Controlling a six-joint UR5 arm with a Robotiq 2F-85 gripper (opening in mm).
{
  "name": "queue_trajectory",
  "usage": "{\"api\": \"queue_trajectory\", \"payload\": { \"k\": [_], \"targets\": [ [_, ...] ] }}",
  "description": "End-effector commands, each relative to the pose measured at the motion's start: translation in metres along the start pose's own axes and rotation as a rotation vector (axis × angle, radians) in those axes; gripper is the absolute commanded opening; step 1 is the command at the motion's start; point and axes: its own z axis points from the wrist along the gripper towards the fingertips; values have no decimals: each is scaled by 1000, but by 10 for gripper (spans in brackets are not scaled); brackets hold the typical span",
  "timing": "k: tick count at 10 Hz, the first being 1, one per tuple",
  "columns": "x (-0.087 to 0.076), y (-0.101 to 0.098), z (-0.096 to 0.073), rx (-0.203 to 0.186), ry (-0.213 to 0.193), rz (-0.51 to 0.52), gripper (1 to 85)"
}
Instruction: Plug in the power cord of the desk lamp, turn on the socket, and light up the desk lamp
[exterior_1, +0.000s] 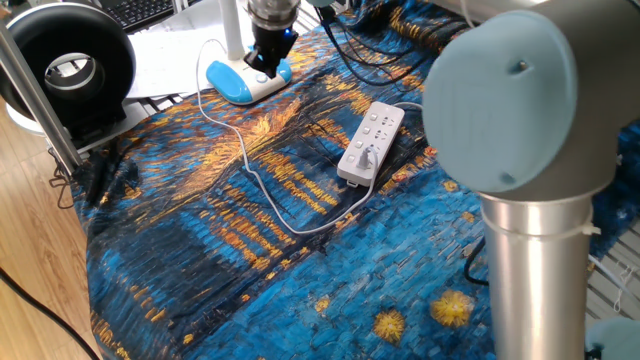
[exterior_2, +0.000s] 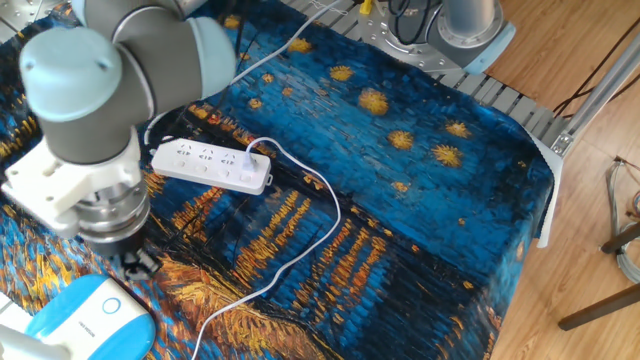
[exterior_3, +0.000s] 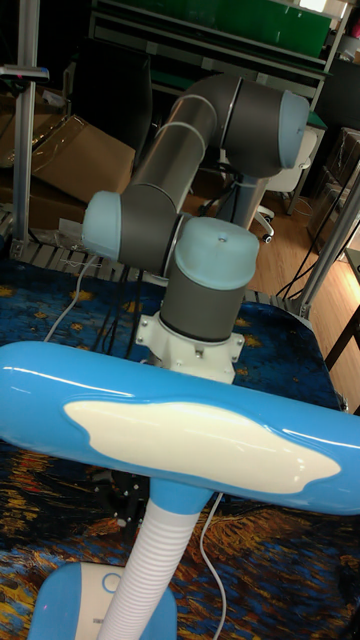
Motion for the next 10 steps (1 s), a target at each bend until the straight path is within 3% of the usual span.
{"api": "queue_trajectory", "payload": {
  "k": [1,4,7,10],
  "targets": [
    [-22,7,12,-28,-42,45,13],
    [-35,8,20,-35,-85,59,13],
    [-40,0,30,-19,-97,46,13],
    [-44,-6,34,-27,-99,36,13]
  ]
}}
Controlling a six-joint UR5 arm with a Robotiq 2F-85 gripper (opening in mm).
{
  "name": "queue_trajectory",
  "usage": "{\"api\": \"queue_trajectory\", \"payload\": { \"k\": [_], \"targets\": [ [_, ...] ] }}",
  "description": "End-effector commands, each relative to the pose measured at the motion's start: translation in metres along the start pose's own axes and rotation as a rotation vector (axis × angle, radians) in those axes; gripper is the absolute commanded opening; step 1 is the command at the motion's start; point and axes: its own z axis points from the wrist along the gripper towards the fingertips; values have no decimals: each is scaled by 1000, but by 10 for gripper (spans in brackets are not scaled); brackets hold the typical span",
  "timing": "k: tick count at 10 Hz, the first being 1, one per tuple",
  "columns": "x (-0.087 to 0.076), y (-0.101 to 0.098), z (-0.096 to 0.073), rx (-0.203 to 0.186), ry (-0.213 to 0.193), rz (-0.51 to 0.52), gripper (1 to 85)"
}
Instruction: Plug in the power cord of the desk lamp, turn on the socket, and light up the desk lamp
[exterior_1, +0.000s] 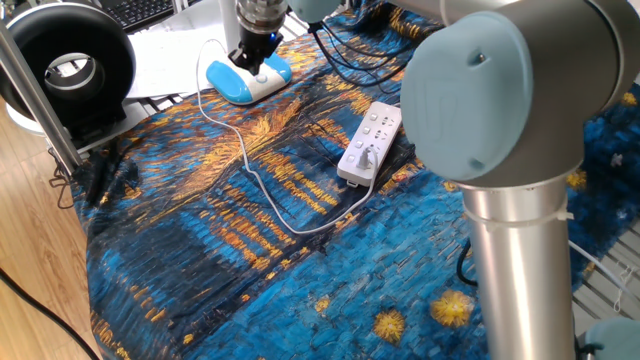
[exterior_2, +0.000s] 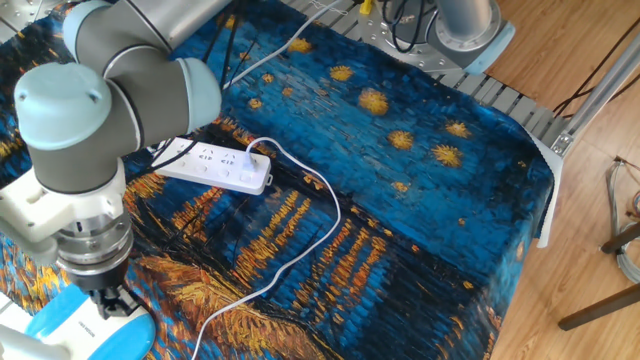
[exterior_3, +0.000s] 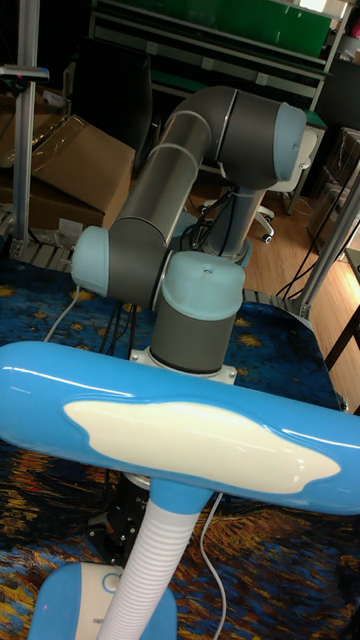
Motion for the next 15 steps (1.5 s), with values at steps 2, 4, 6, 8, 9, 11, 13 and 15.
{"api": "queue_trajectory", "payload": {
  "k": [2,4,6,8,9,11,13,15],
  "targets": [
    [3,-9,7,1,15,0,13],
    [9,-12,4,-3,32,1,13],
    [13,-12,7,2,43,9,13],
    [17,-11,6,3,57,10,13],
    [16,-11,5,3,55,11,13],
    [16,-11,6,2,55,17,13],
    [16,-14,6,20,51,14,13],
    [-2,-13,2,17,-13,7,13]
  ]
}}
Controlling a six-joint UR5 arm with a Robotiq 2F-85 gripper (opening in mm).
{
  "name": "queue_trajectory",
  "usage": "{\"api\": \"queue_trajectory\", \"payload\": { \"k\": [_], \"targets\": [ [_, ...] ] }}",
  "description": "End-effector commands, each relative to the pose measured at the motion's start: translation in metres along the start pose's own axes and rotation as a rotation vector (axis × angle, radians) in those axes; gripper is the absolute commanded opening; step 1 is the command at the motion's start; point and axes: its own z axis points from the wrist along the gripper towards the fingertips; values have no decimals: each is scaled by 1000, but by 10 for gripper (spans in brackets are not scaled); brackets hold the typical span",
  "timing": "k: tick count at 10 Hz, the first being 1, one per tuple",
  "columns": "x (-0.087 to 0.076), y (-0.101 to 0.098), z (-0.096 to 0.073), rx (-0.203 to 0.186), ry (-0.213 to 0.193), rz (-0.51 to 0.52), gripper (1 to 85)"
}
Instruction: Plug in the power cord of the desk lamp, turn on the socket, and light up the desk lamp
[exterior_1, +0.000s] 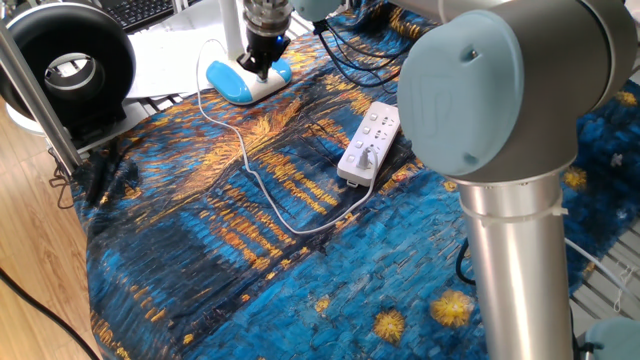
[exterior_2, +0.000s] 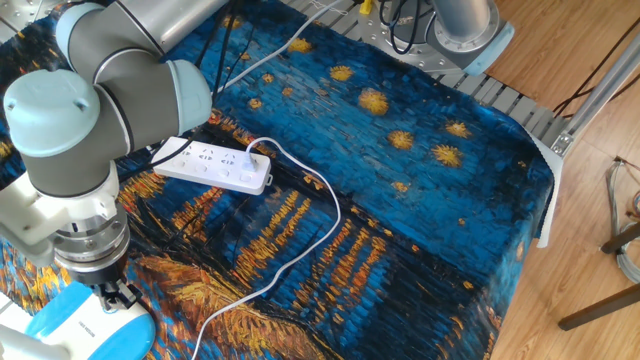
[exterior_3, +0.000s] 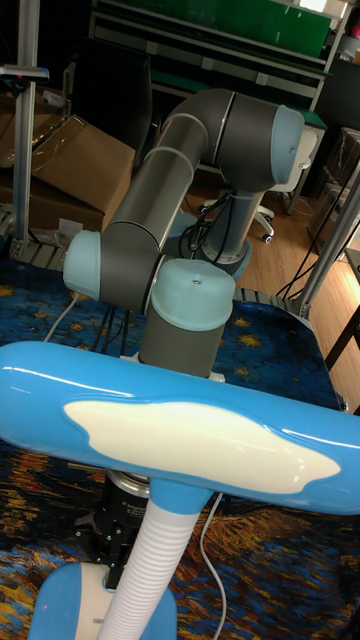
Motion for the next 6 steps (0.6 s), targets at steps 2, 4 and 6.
{"api": "queue_trajectory", "payload": {
  "k": [2,4,6],
  "targets": [
    [-14,4,-3,-16,-53,32,13],
    [-10,8,0,-17,-50,44,13],
    [-7,9,3,-13,-43,46,13]
  ]
}}
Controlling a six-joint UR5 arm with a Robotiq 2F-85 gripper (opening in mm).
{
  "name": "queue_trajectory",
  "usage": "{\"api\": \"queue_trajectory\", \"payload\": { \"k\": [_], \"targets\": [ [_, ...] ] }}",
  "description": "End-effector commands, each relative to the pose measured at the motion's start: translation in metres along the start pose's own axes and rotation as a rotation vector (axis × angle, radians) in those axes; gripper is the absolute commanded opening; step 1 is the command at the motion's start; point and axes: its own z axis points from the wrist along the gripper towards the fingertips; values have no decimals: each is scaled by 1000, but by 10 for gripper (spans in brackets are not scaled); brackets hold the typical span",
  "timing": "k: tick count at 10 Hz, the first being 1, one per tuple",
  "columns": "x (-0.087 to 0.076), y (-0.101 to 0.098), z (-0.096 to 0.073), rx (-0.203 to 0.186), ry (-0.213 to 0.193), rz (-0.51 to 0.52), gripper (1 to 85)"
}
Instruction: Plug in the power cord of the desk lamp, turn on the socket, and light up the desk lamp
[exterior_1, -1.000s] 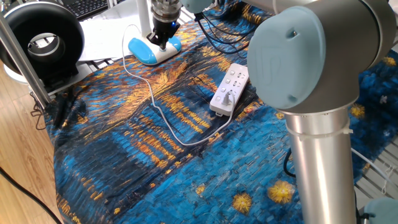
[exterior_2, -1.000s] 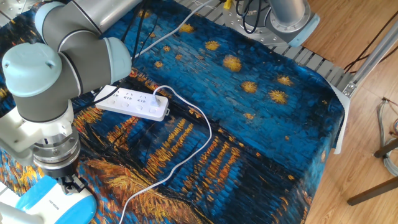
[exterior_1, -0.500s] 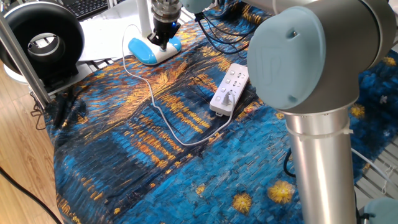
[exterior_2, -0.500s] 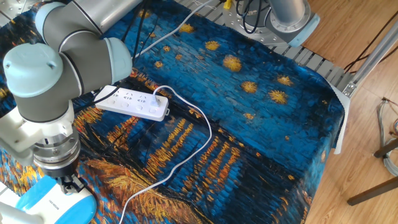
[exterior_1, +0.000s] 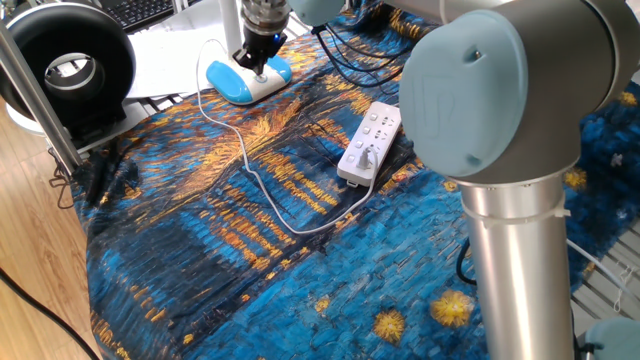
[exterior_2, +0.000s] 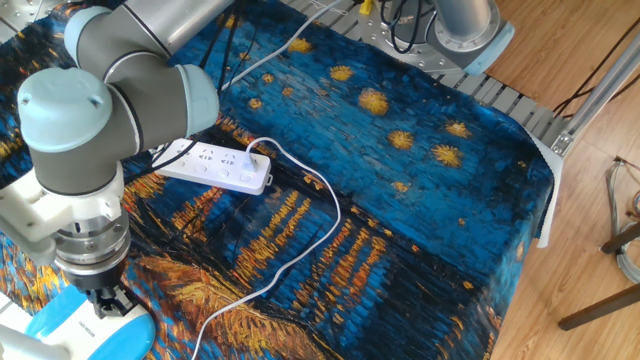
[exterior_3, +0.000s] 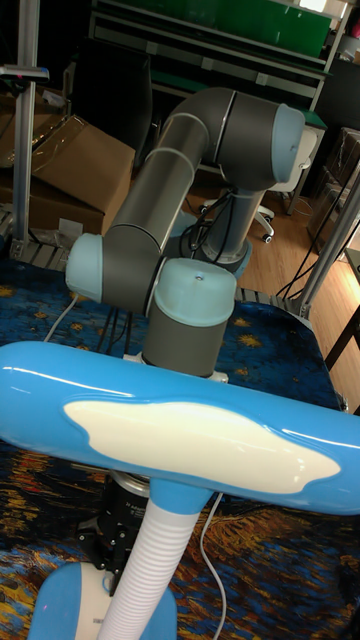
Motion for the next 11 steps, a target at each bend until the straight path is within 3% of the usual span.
{"api": "queue_trajectory", "payload": {
  "k": [1,7,11],
  "targets": [
    [2,3,3,-4,-1,19,13],
    [4,0,5,3,3,9,13],
    [4,-7,-4,0,10,5,13]
  ]
}}
